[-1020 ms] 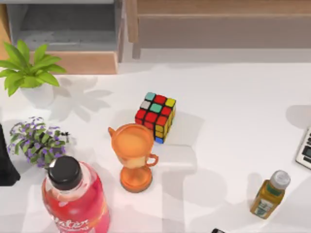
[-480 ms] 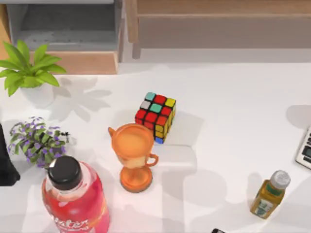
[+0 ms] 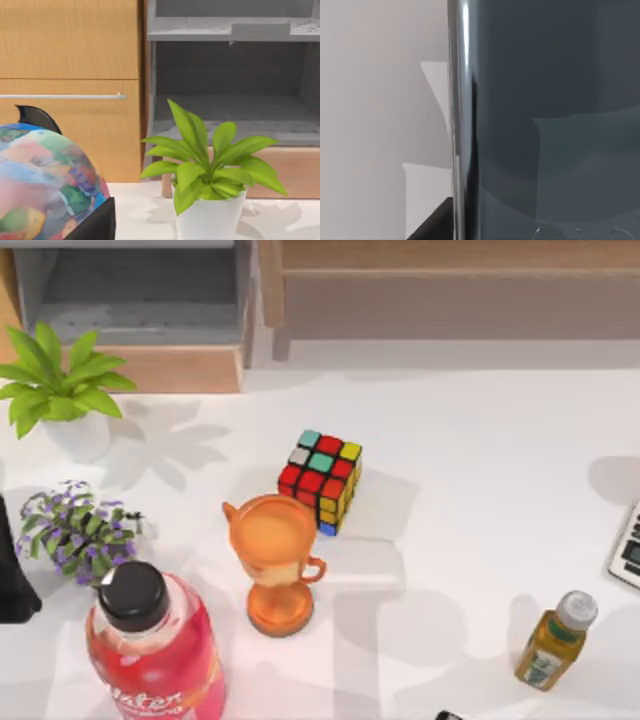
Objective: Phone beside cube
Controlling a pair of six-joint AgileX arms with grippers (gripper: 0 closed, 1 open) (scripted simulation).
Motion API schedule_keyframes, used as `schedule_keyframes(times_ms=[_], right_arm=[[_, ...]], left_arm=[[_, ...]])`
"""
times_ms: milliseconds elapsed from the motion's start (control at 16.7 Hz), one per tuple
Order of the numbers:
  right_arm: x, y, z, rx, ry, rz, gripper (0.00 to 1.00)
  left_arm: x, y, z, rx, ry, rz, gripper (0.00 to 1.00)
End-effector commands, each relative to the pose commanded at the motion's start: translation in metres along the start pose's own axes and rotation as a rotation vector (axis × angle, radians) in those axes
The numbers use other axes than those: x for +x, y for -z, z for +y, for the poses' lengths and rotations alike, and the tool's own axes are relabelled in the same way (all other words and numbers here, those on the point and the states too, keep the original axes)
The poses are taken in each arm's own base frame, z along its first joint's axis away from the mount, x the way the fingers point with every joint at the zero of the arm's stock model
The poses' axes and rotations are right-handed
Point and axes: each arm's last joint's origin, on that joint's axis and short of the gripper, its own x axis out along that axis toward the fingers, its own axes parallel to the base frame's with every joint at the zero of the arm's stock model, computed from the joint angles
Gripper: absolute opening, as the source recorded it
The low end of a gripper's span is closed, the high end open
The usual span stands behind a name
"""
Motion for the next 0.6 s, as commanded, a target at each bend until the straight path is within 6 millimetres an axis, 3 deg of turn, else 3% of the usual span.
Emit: schedule_keyframes(times_ms=[180,420,600], right_arm=[[-0.003,-0.002,0.001,0.001,0.003,-0.011,0.00],[-0.040,-0.019,0.010,0.000,0.033,-0.124,0.00],[-0.070,-0.036,0.029,-0.006,0.041,-0.205,0.00]], left_arm=[[0.000,0.000,0.000,0.000,0.000,0.000,1.00],[0.000,0.000,0.000,0.000,0.000,0.000,1.00],[0.000,0.000,0.000,0.000,0.000,0.000,1.00]])
